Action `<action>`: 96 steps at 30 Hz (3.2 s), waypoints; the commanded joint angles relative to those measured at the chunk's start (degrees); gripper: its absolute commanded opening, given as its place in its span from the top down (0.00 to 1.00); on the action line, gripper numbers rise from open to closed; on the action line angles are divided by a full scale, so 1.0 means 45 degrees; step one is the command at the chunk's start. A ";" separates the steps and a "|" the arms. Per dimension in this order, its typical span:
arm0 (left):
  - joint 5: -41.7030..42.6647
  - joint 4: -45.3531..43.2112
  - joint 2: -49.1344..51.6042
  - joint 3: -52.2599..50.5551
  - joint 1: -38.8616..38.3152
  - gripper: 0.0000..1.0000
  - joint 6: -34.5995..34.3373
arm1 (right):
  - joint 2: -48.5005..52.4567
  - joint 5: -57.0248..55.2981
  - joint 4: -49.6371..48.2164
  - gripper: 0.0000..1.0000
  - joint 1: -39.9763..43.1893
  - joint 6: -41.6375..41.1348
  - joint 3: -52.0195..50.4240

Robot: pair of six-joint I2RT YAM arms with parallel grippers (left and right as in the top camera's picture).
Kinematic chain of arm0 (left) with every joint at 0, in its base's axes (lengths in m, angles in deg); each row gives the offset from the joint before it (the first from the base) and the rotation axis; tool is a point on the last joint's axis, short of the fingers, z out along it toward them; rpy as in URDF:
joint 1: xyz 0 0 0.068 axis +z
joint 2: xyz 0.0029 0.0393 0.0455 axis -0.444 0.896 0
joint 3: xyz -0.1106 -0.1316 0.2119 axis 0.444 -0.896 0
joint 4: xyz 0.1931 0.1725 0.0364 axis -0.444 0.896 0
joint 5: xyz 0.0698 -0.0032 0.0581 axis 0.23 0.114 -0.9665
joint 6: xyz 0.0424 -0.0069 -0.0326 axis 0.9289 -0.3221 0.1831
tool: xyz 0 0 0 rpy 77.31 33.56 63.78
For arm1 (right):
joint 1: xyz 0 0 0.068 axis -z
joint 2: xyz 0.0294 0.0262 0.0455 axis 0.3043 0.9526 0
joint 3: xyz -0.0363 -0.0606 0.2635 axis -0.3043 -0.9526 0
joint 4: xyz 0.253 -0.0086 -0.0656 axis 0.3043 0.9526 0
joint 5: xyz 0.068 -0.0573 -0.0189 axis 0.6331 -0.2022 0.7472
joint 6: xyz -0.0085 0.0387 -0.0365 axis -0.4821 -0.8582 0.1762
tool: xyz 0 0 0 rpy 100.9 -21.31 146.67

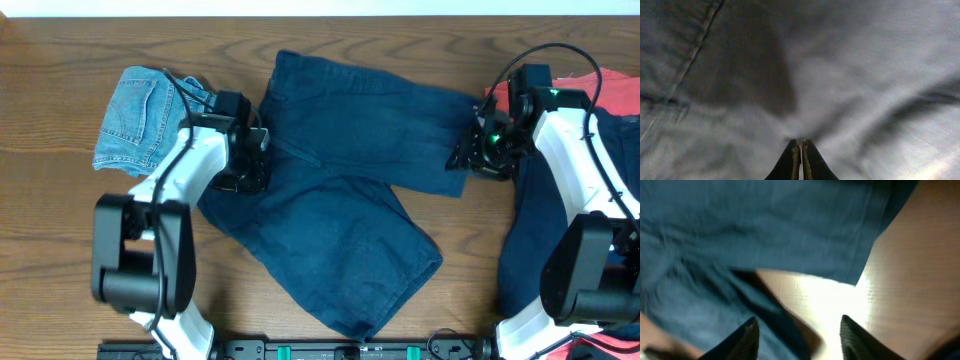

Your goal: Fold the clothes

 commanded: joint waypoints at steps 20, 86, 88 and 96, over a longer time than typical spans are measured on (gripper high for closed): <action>-0.1146 -0.0631 0.0884 0.0010 0.0583 0.64 -0.0797 | -0.0083 -0.1515 -0.0656 0.99 -0.3876 -0.1054 -0.4877; -0.2380 0.2239 -0.2307 -0.1127 0.3857 0.74 -0.3784 | -0.0481 -0.5867 -0.1855 0.99 -0.3191 -0.1894 -0.4566; -0.2011 0.2220 -0.2317 -0.1122 0.3857 0.74 -0.3594 | -0.0481 -0.7480 -0.1909 0.99 -0.2720 -0.2856 -0.4158; 0.0432 0.1943 -0.2317 -0.1122 0.3857 0.74 -0.2317 | -0.0481 -0.6921 -0.3643 0.71 -0.0816 -0.1967 -0.2113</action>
